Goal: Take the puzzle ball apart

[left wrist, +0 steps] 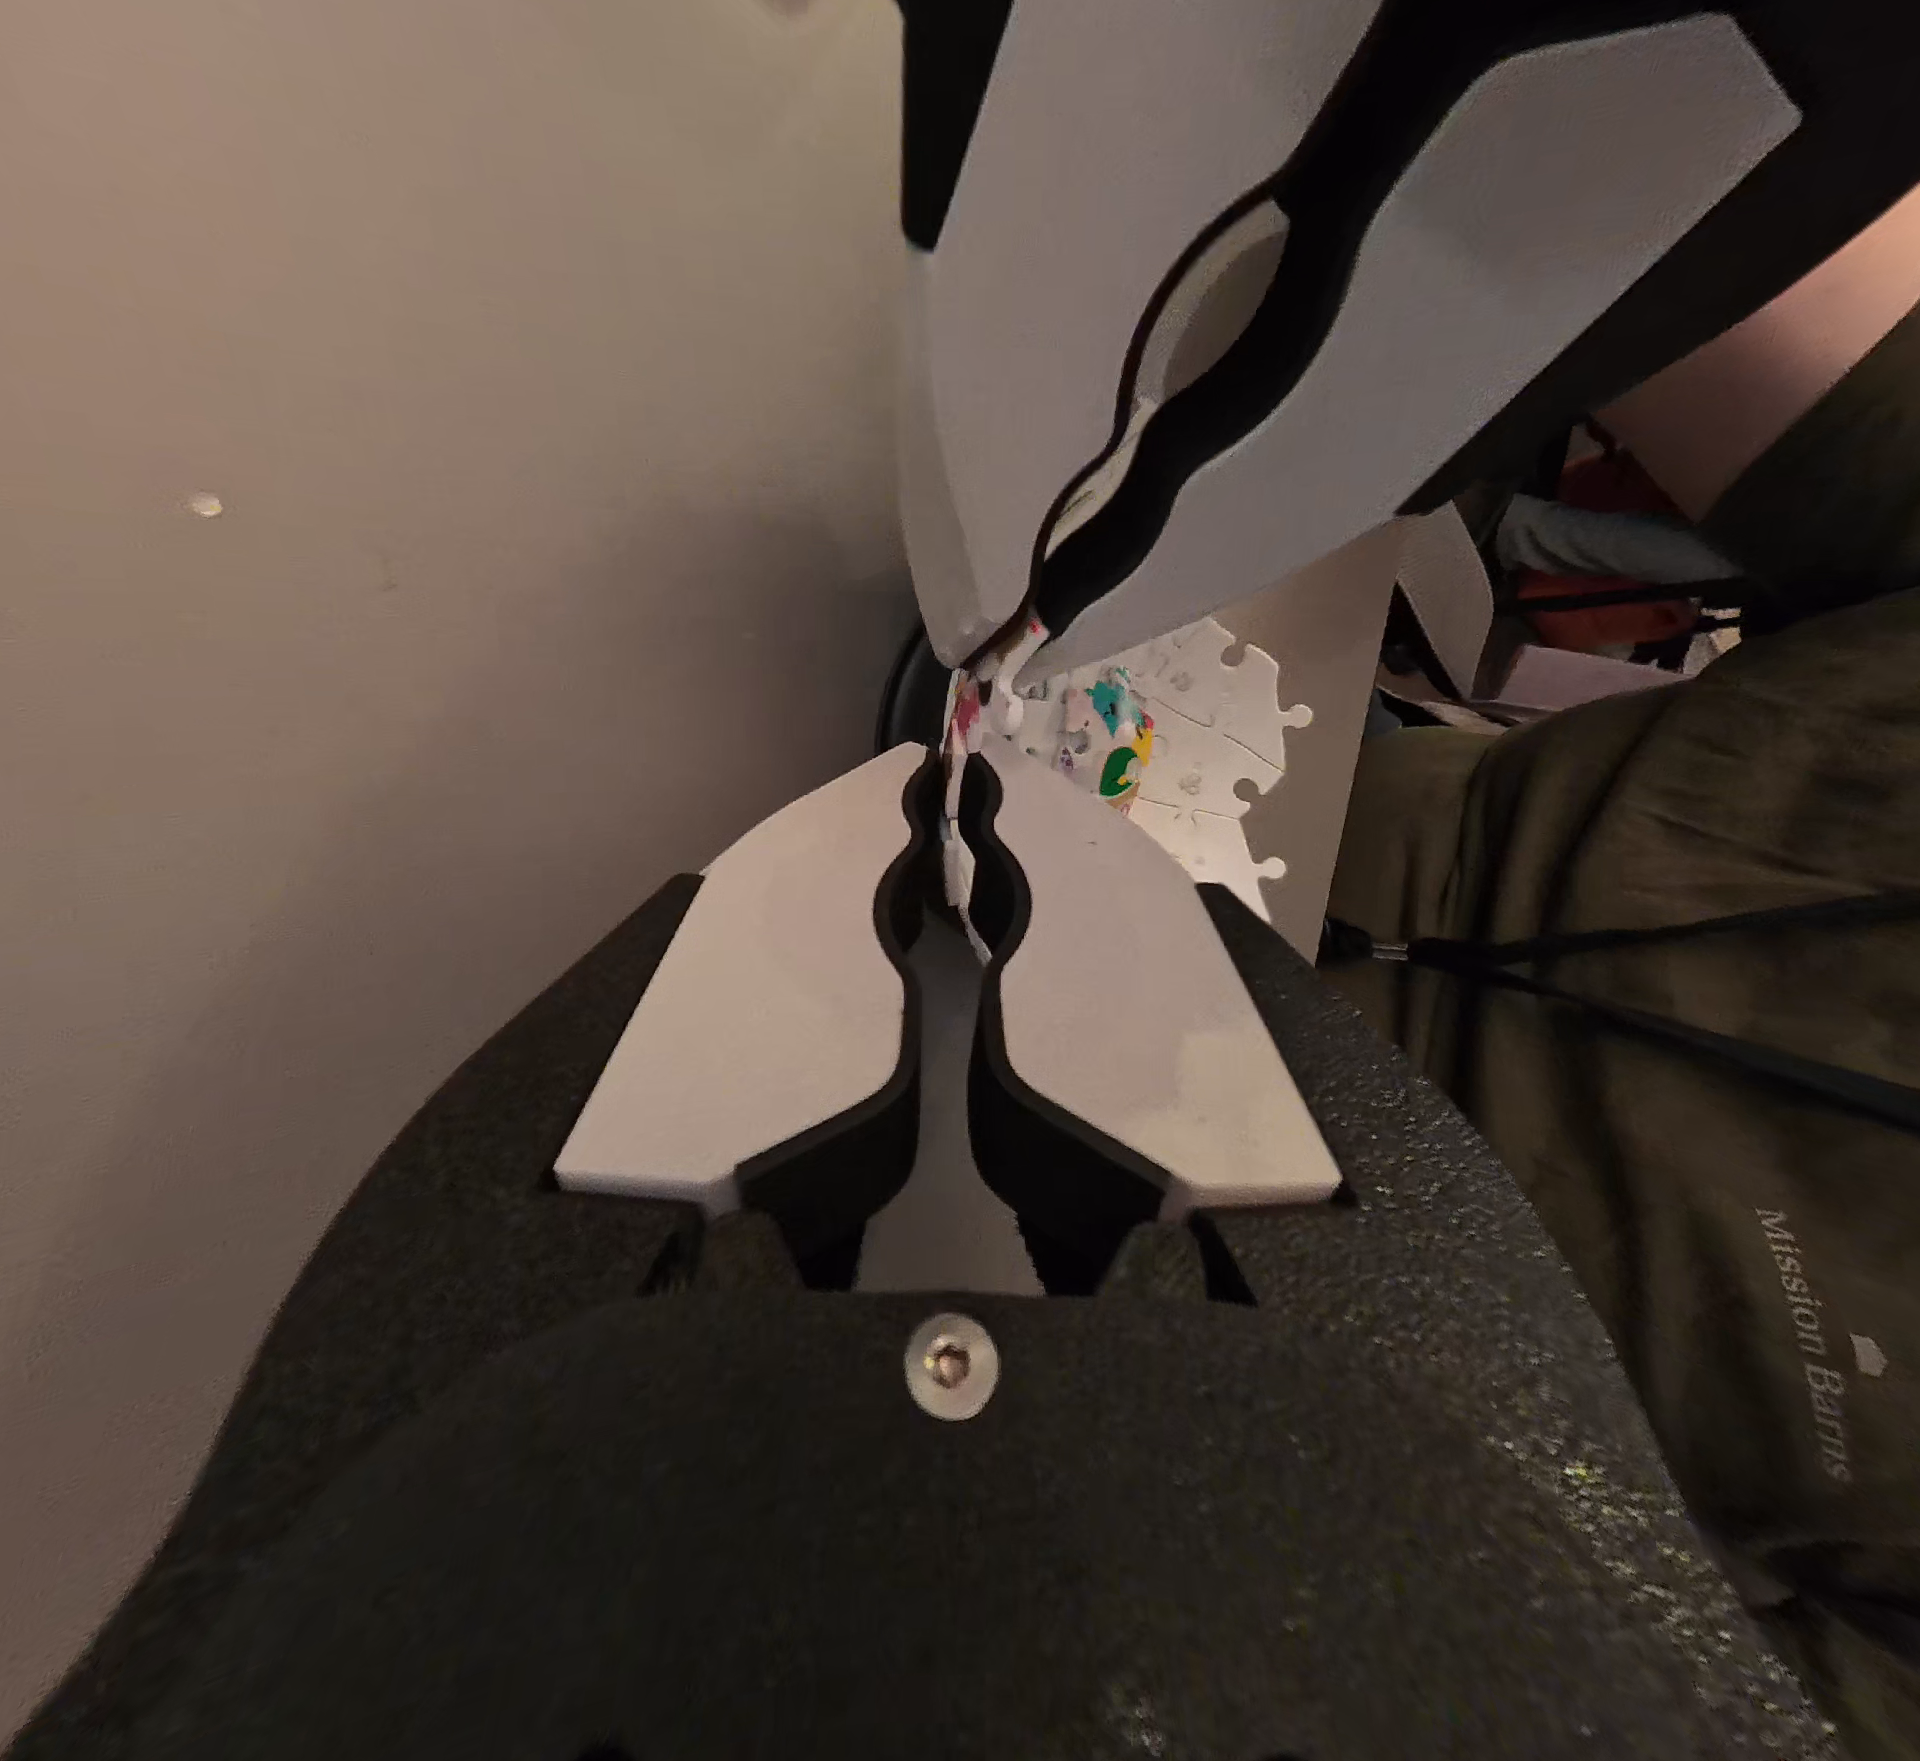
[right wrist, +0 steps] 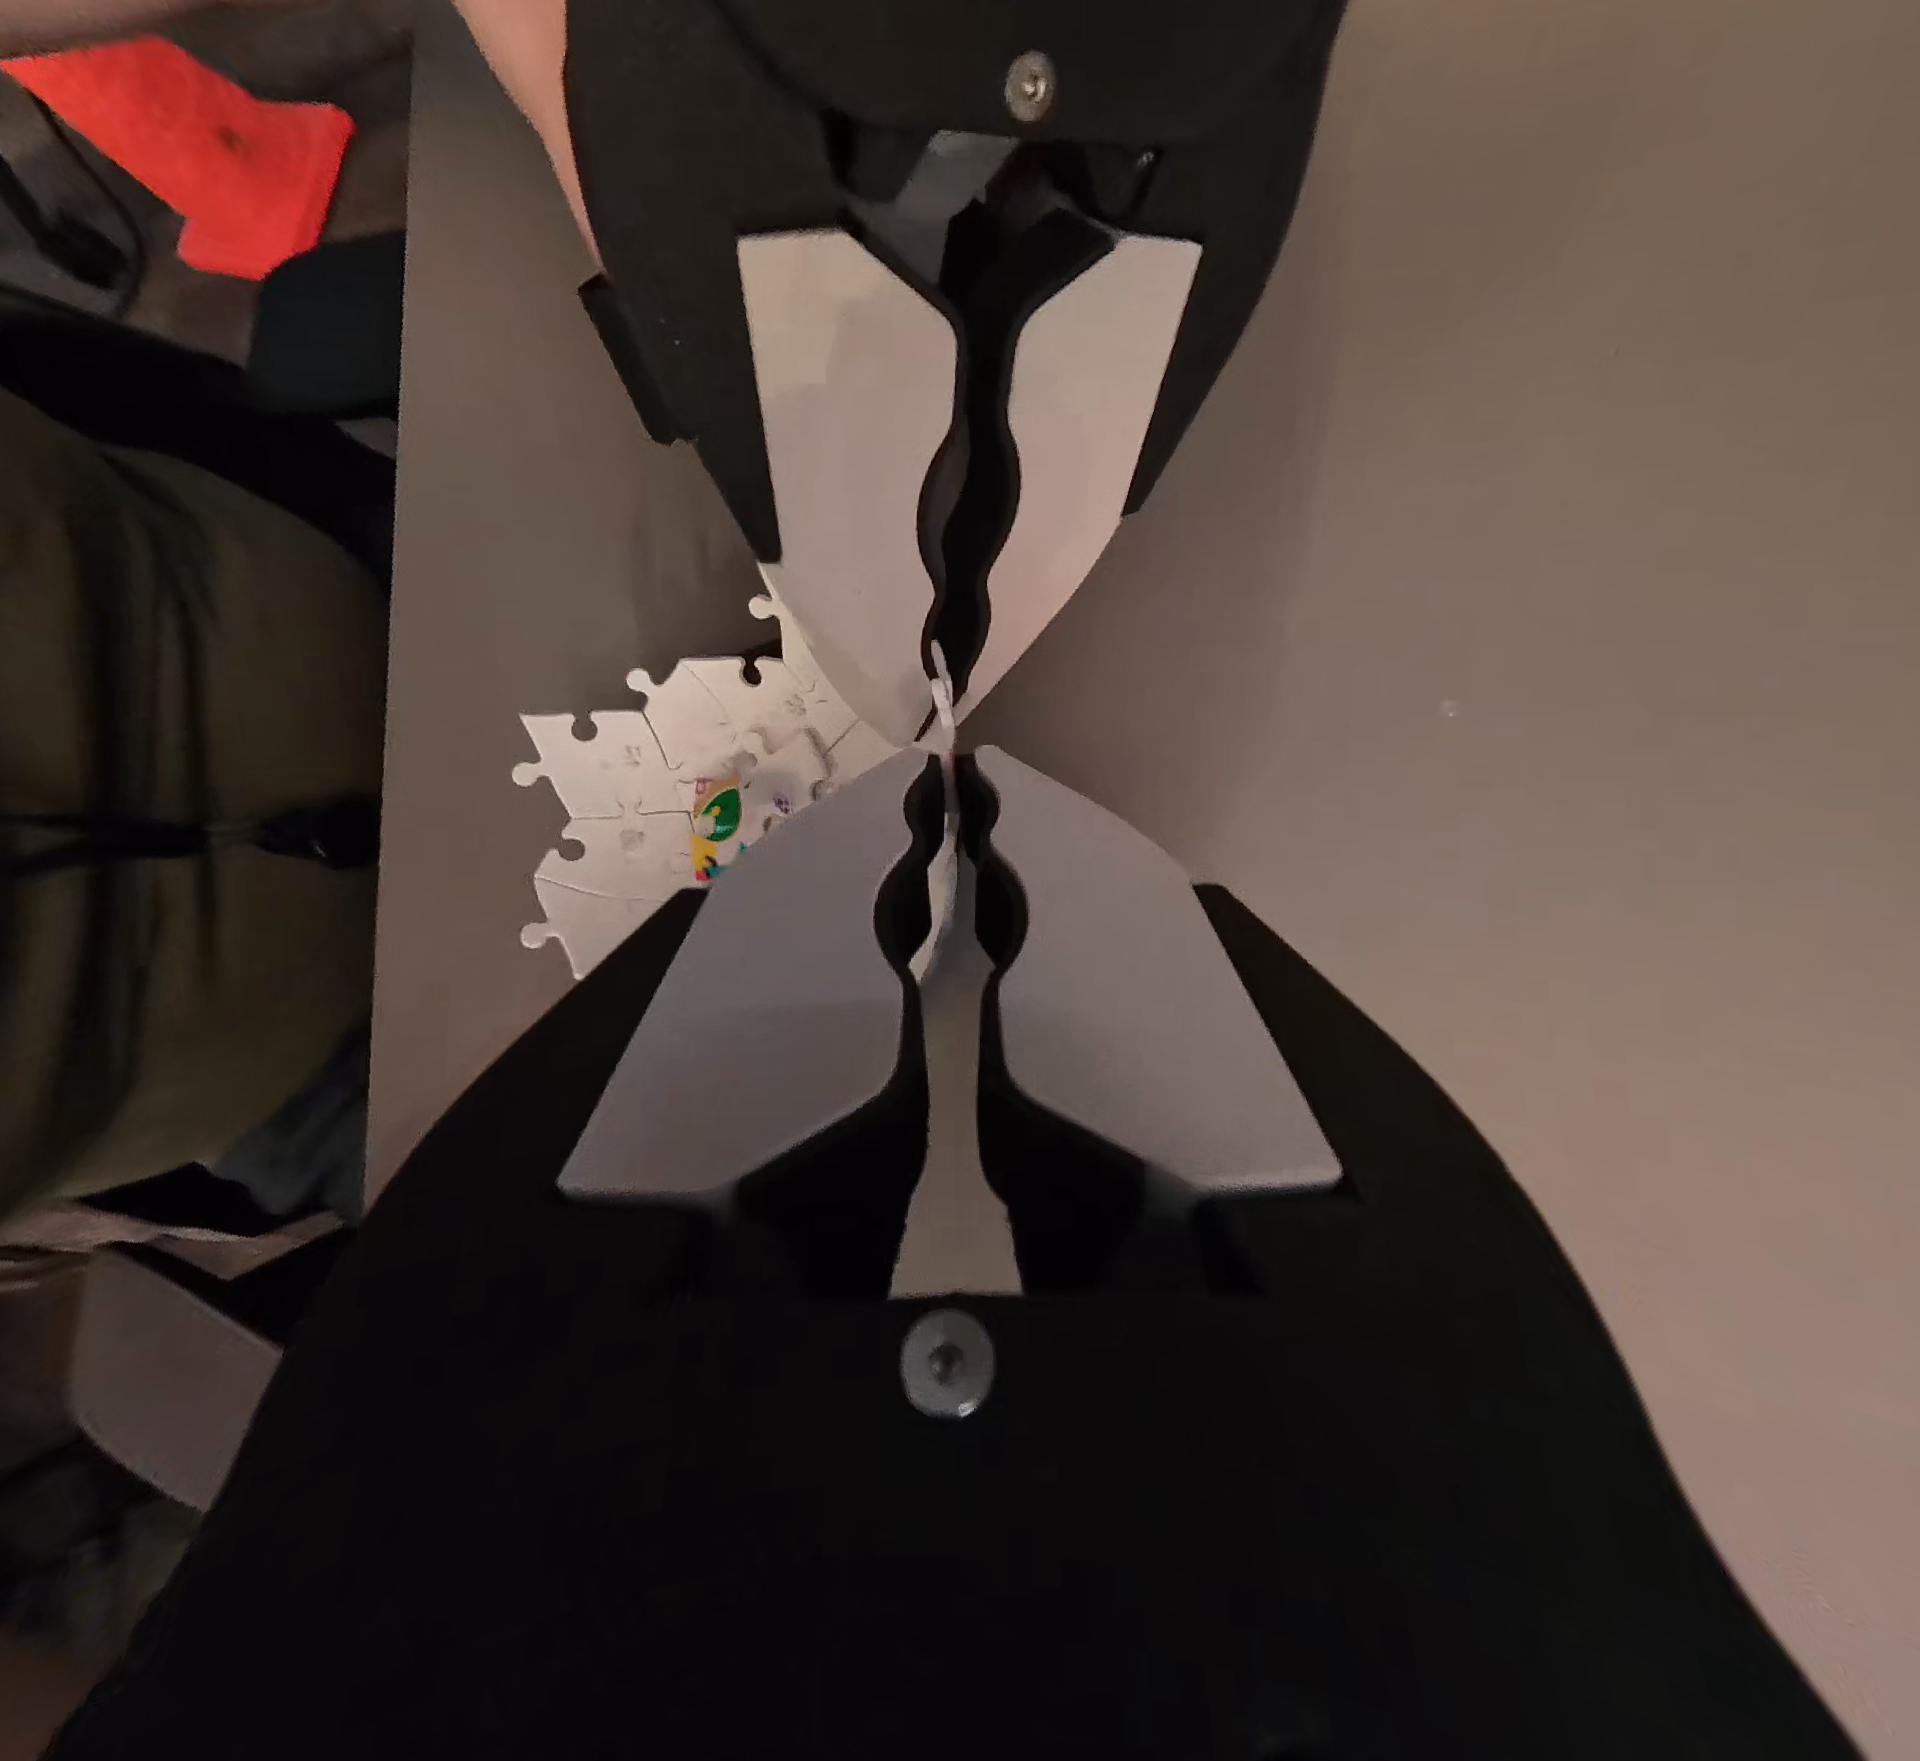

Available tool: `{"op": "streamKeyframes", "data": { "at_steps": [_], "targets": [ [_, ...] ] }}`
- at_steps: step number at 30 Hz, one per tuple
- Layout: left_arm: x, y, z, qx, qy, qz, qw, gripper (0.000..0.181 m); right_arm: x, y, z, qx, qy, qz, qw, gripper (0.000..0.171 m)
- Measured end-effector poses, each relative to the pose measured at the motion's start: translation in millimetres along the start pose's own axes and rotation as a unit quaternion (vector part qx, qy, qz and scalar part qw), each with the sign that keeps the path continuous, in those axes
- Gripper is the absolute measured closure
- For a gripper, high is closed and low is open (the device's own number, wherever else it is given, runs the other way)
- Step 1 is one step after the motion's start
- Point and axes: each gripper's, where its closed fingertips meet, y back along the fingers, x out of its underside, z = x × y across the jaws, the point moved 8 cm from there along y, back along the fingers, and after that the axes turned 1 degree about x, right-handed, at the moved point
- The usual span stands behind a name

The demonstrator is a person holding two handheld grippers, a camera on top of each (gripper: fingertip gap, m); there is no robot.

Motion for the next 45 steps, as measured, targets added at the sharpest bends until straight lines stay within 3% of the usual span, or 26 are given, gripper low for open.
{"op": "streamKeyframes", "data": {
  "at_steps": [6, 10, 18, 22, 30, 35, 39, 45],
  "targets": [
    [1, -1, -1, -0.005, 0.007, 0.004, 1.0, 0.178, 1, -1, 8, 0.02, 0.01, 0.014, 1.0, 0.158],
    [1, 0, -1, -0.005, 0.013, 0.001, 1.0, 0.178, 0, -2, 8, 0.06, 0.032, 0.019, 0.997, 0.166],
    [1, 2, 0, -0.018, 0.026, -0.007, 0.999, 0.178, -3, -4, 12, 0.118, 0.051, 0.04, 0.991, 0.164],
    [5, 13, -6, -0.007, 0.019, -0.038, 0.999, 0.165, -1, -1, 10, 0.1, 0.062, -0.007, 0.993, 0.165],
    [29, 37, -18, -0.04, 0.028, -0.116, 0.992, 0.159, 13, 4, 2, 0.071, -0.014, -0.025, 0.997, 0.164],
    [38, 26, -15, -0.073, 0.033, -0.088, 0.993, 0.162, 16, -7, 1, 0.07, -0.005, -0.012, 0.997, 0.153],
    [39, 19, -13, -0.032, 0.044, -0.076, 0.996, 0.172, 16, -11, 2, 0.04, -0.013, -0.019, 0.999, 0.163],
    [38, 18, -12, -0.046, -0.038, -0.079, 0.995, 0.172, 20, -7, -4, 0.01, -0.023, -0.036, 0.999, 0.166]
  ]
}}
